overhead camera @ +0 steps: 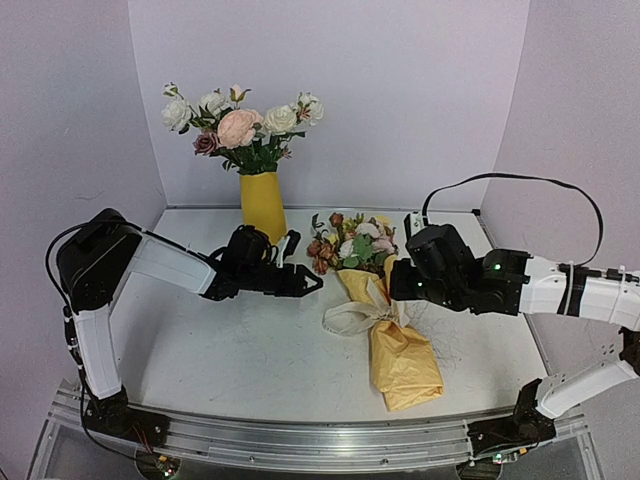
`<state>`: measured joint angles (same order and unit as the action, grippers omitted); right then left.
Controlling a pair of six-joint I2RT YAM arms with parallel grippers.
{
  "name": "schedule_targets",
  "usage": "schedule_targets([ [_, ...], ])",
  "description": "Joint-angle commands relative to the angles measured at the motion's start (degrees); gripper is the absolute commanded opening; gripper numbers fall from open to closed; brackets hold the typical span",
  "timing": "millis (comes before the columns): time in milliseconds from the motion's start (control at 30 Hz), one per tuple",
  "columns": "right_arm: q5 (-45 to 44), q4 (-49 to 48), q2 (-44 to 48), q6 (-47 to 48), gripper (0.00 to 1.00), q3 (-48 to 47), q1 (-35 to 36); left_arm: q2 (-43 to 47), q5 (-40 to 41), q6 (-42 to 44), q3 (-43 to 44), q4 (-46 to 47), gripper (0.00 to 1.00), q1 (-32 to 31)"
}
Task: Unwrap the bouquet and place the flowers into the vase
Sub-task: Untie the ribbon from the wrapping paper.
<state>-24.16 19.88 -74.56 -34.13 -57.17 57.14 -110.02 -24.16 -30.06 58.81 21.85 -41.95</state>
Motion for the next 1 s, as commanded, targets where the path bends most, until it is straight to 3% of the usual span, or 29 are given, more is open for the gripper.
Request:
schedule_targets([
  [0,-0.2,0.2,0.2,0.7,0.00,-0.7,-0.1,-1.2,-1.5,-0.7,4.4,0.3,0.63,-2.7],
  [400,0.0,0.9,3.5,-1.5,0.00,6.4,-0.4,-10.6,4.5,-6.2,16.7,0.2,0.63,-8.9],
  [533,-0.1,1.0,4.6,-2.0,0.00,7.3,-0.5,-13.7,4.5,-9.0,20.3,-0.2,0.55,-9.1],
  [667,-0.2,1.1,5.3,-1.9,0.00,7.3,-0.5,-15.2,5.2,-10.1,22.1,-1.1,0.54,-9.1],
  [733,-0.2,1.1,5.6,-1.8,0.00,7.3,-0.6,-15.8,4.6,-10.3,22.9,-1.2,0.48,-9.1],
  [967,-0.1,1.1,5.2,-1.8,0.00,7.5,-0.6,-18.0,1.6,-10.8,26.4,-1.3,0.44,-9.3],
])
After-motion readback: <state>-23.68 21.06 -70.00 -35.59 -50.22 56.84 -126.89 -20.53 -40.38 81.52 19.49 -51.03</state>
